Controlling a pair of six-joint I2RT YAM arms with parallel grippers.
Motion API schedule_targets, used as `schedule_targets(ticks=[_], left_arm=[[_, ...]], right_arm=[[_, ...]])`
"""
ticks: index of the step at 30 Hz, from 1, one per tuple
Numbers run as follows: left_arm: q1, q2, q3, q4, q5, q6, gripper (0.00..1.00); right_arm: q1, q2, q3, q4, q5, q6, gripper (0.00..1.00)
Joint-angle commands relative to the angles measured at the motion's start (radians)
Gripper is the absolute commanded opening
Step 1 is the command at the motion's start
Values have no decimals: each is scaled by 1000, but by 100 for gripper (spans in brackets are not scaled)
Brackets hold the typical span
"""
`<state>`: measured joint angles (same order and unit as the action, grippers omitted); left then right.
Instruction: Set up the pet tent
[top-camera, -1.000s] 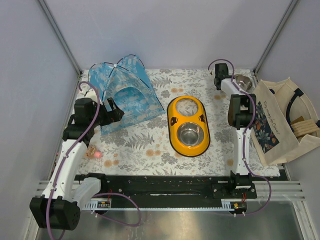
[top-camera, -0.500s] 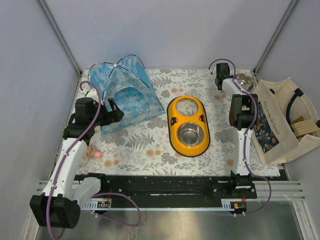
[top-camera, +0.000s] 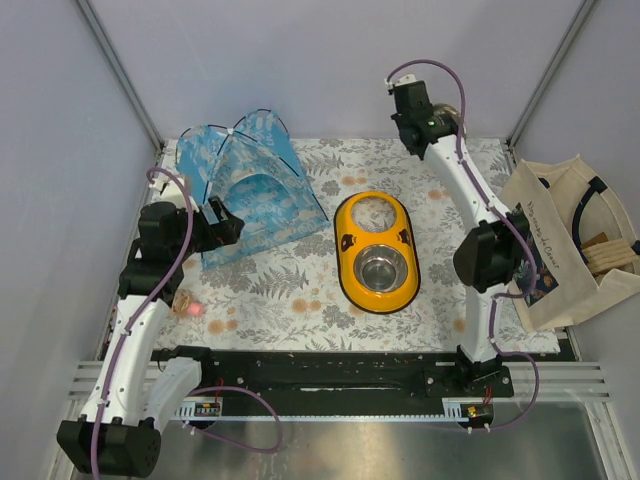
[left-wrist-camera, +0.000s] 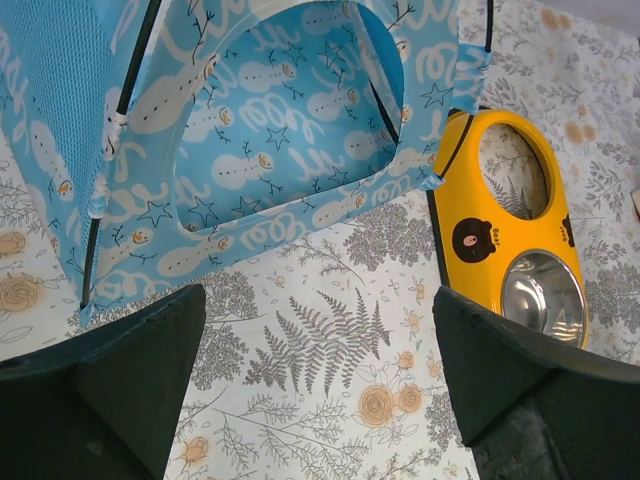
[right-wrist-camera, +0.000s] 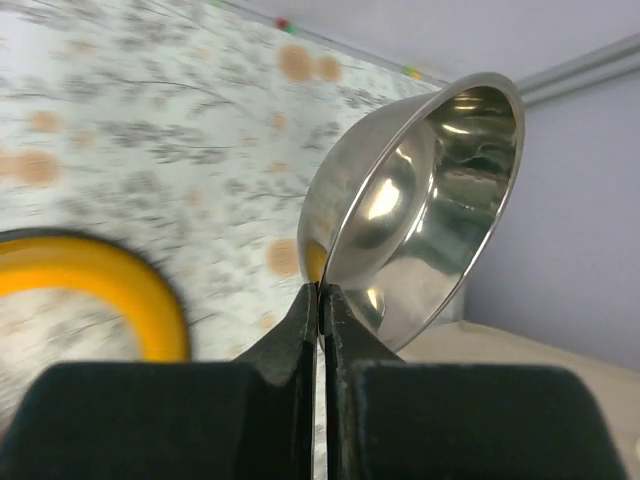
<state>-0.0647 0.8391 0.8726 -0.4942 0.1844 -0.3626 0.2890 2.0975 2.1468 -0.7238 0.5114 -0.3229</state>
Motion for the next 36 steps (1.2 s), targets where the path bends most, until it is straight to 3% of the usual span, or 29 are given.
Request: schedule_targets(ticks=[1,3,7,10,15,21,36], left_arm=[[-1,-37,-21,80,0,4,99],[-1,-46,-26,82,15,-1,99],[-1,-57,-27,86,23,-9,99],[-1,-54,-21,88,35,-18,99],[-1,-57,-29,92,55,-36,99],[-1,-64,-32,97,63,-47,99],[-1,-55,-20,95,53,-29,99]], right_arm=[[113,-125,-45,-218,-13,250,0],[156,-158,-88,-259,-46,317,0],[213,-243,-296,-163,-149,430,0],[233,-231,-346,-181,-194,489,0],[265,-218,-432,-99,-151,493,0],[271,-145,-412,-31,-165,510,0],[381,7,-297,-126,-212,516,0]])
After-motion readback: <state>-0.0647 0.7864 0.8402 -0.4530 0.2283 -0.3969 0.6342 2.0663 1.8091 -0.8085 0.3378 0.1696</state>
